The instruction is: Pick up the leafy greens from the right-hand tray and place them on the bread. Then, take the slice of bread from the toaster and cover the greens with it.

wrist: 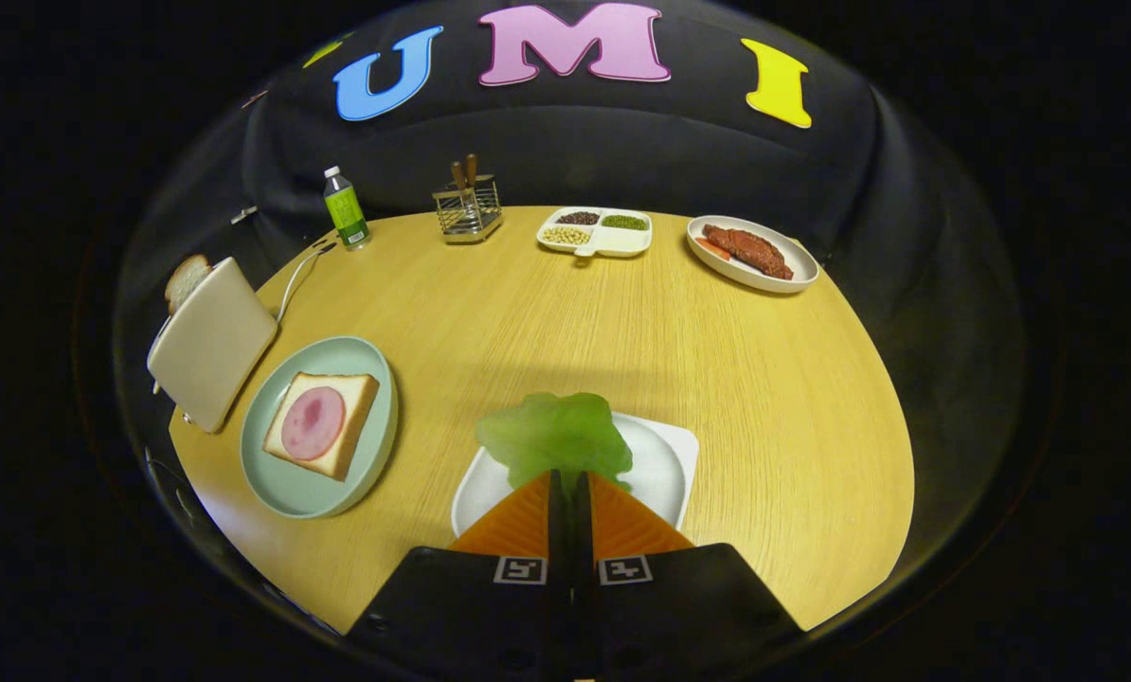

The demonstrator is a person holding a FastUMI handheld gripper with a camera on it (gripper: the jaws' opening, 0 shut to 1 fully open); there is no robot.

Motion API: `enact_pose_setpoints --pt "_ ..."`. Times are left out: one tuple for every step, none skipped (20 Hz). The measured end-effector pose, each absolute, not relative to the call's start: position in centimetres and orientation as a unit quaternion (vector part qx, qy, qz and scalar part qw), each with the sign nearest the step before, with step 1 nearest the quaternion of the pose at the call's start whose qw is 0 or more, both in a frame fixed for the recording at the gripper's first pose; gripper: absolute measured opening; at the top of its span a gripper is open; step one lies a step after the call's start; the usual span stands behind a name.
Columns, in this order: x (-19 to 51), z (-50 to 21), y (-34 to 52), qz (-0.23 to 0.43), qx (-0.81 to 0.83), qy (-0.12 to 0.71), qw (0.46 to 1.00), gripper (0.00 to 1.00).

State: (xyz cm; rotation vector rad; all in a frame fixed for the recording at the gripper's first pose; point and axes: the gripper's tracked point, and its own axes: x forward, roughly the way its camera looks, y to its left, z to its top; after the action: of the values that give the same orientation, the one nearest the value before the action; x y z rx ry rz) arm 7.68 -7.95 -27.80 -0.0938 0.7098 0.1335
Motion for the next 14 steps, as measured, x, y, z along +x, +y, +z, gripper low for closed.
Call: enact_pose_setpoints --pt "7.5 -26.9 -7.7 0.065 -0.046 0.343 0.936 0.05" --pt "7.3 -25.8 -7.2 0.063 -0.045 0.338 0.938 0.05" --pt "7.1 -25.0 -6.8 0.061 -0.043 0.333 0.940 0.05" --pt "7.2 -23.9 -6.4 0.057 -0.039 0.324 0.944 0.05" --pt "7.2 -22.9 -5.8 0.055 -0.035 0.315 0.947 0.05" --pt "7.1 -22.1 -5.2 0.052 -0.034 0.310 0.949 0.05" --pt "7.0 -21.2 -4.5 0.052 -0.030 0.304 0.951 0.05" --pt "6.9 -20.3 -3.5 0.053 -0.024 0.300 0.952 0.05" --pt "6.7 -19.6 -2.6 0.056 -0.019 0.296 0.953 0.05" --pt "6.5 -18.9 -1.6 0.059 -0.015 0.293 0.954 0.05" --pt "6.4 -18.3 -0.6 0.062 -0.013 0.289 0.955 0.05" --pt "6.3 -17.8 0.5 0.066 -0.012 0.286 0.956 0.05" --pt "6.0 -17.4 1.7 0.072 -0.013 0.281 0.957 0.05" --pt "5.9 -17.2 2.9 0.078 -0.017 0.278 0.957 0.05"
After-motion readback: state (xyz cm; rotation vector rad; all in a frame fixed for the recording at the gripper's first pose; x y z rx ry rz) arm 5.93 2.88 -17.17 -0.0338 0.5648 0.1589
